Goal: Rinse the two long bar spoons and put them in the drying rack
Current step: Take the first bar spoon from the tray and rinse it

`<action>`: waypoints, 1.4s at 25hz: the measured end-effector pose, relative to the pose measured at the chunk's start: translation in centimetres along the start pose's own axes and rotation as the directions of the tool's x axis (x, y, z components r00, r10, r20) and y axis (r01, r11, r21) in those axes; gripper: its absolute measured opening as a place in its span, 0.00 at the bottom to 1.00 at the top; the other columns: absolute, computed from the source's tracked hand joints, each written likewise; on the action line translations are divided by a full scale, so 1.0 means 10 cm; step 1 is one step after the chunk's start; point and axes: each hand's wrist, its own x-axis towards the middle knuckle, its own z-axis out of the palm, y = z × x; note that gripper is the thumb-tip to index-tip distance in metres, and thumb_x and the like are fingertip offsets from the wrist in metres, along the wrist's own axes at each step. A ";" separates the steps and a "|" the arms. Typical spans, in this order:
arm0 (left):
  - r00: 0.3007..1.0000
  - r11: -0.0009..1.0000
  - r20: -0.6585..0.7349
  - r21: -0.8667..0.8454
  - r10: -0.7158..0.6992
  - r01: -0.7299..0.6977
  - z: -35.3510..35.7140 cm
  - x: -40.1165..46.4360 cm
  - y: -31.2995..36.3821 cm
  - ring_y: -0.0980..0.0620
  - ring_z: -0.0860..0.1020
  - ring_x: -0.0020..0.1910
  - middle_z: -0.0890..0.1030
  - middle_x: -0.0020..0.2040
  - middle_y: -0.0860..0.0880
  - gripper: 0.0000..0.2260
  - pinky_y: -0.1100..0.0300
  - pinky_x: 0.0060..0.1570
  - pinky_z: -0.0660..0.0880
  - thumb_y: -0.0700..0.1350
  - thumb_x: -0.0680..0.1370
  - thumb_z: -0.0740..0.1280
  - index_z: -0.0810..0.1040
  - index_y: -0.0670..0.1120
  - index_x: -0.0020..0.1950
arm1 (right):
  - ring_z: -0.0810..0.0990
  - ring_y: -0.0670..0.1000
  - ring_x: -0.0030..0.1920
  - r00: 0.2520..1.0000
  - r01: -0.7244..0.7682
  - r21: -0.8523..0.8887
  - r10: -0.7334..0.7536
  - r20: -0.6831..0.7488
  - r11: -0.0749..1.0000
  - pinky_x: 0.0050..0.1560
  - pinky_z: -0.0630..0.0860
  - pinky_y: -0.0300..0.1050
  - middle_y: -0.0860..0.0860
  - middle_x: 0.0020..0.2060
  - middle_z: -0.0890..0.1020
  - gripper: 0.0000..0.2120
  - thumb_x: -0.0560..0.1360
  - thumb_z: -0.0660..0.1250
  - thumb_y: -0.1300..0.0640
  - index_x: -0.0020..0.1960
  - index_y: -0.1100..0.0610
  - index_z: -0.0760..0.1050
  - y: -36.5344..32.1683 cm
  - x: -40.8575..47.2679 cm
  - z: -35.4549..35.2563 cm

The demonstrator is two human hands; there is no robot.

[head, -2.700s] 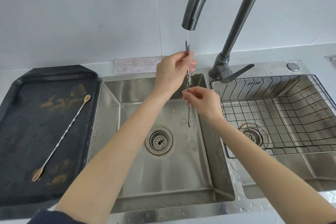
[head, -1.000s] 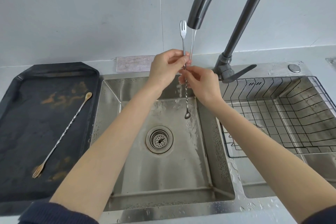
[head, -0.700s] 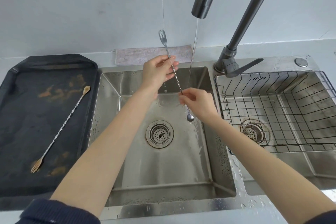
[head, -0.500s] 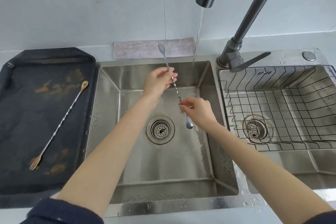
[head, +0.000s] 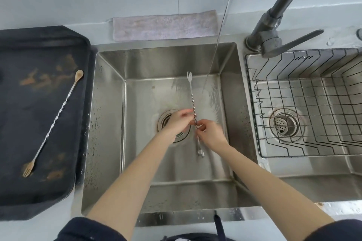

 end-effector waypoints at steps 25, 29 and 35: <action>0.993 0.973 0.026 0.204 -0.119 0.112 0.00 0.29 -0.34 0.49 0.74 0.64 0.76 0.65 0.46 0.17 0.58 0.62 0.70 0.43 0.78 0.59 0.71 0.46 0.67 | 0.75 0.60 0.62 0.988 -0.079 -0.168 0.099 0.116 0.983 0.62 0.72 0.47 0.58 0.61 0.79 0.20 0.75 0.57 0.61 0.66 0.56 0.71 0.18 0.09 0.18; 1.000 0.899 -0.025 0.439 0.006 0.005 -0.09 0.18 -0.31 0.47 0.70 0.68 0.73 0.69 0.44 0.19 0.60 0.68 0.64 0.42 0.79 0.58 0.69 0.43 0.69 | 0.73 0.61 0.64 0.985 -0.026 -0.249 0.067 0.156 0.968 0.65 0.71 0.51 0.60 0.62 0.77 0.23 0.76 0.60 0.59 0.71 0.57 0.65 0.13 0.03 0.06; 0.993 0.707 0.037 0.700 0.108 -0.103 -0.24 -0.01 -0.34 0.45 0.68 0.70 0.71 0.71 0.45 0.21 0.58 0.68 0.64 0.43 0.78 0.59 0.66 0.44 0.71 | 0.69 0.59 0.68 0.984 0.087 -0.416 -0.013 0.178 0.905 0.68 0.68 0.53 0.59 0.66 0.73 0.26 0.74 0.62 0.57 0.71 0.58 0.63 -0.03 -0.13 -0.08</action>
